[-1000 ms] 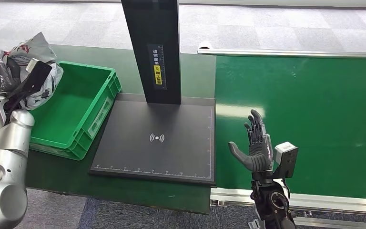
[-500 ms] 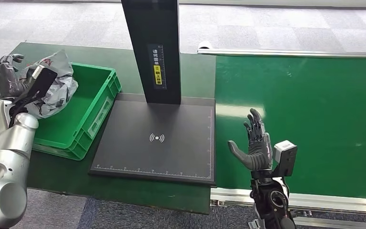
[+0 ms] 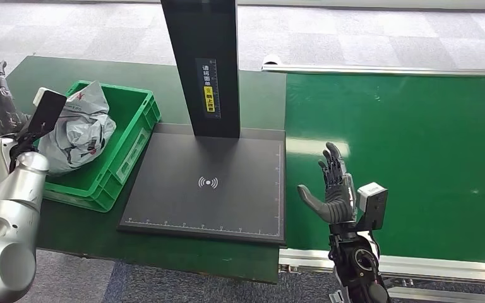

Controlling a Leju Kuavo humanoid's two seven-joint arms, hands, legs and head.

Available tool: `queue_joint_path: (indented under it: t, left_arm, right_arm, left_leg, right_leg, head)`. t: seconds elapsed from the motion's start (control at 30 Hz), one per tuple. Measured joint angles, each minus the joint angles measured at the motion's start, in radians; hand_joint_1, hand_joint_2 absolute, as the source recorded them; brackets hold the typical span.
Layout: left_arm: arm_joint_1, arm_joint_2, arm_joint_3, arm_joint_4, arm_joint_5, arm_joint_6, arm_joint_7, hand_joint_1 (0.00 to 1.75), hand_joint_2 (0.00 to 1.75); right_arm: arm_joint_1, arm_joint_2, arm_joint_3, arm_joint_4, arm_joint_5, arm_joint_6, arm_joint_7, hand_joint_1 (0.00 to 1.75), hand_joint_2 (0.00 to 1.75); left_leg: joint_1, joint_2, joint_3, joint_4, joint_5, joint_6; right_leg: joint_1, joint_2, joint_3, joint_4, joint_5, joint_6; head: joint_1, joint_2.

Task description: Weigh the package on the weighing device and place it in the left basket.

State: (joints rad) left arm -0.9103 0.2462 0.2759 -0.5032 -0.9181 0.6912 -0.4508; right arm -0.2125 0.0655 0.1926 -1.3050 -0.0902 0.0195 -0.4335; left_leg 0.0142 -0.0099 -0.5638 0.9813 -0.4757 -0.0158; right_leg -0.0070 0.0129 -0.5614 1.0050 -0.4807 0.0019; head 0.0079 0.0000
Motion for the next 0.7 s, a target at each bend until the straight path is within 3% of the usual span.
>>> queue_joint_path:
  t: [0.13, 0.23, 0.4, 0.57, 0.7]
  left_arm:
    - [0.029, -0.013, -0.006, -0.047, 0.192, -0.042, -0.127, 0.0, 1.75]
    - [0.12, -0.054, -0.038, -0.197, 0.449, -0.159, -0.181, 0.0, 1.75]
    - [0.354, -0.133, -0.168, -0.553, 0.801, -0.411, -0.152, 0.0, 1.75]
    - [0.525, -0.194, -0.315, -0.805, 1.018, -0.632, -0.137, 0.0, 1.75]
    - [0.605, -0.235, -0.437, -0.869, 0.99, -0.644, -0.157, 0.0, 1.75]
  right_arm:
    - [0.0, -0.004, 0.0, 0.005, -0.002, 0.0, 0.0, 0.0, 1.75]
    - [0.0, -0.008, 0.0, 0.009, -0.002, -0.001, 0.0, 0.0, 1.75]
    - [-0.002, -0.014, -0.001, 0.01, 0.013, -0.001, 0.006, 0.0, 1.75]
    - [-0.013, -0.016, -0.003, 0.011, 0.039, 0.007, 0.021, 0.0, 1.75]
    - [-0.022, -0.014, -0.002, 0.018, 0.063, 0.011, 0.025, 0.0, 1.75]
  left_leg:
    - [0.0, 0.0, 0.0, 0.0, 0.0, 0.0]
    - [-0.001, 0.0, 0.0, 0.0, 0.0, 0.0]
    - [-0.001, 0.0, 0.0, 0.0, -0.001, 0.0]
    - [-0.002, 0.0, 0.0, 0.0, -0.002, 0.001]
    - [-0.001, -0.001, 0.0, 0.0, -0.001, 0.001]
  right_leg:
    - [0.0, 0.0, 0.0, 0.0, 0.0, 0.0]
    - [-0.001, 0.0, 0.0, 0.0, 0.0, 0.0]
    - [-0.002, 0.0, 0.0, -0.001, 0.0, 0.0]
    - [-0.002, 0.0, 0.0, -0.001, 0.0, 0.0]
    - [-0.002, -0.001, 0.0, -0.001, 0.0, 0.001]
  head:
    - [0.0, 0.0]
    - [0.0, 0.0]
    - [0.0, 0.0]
    - [0.0, 0.0]
    - [0.0, 0.0]
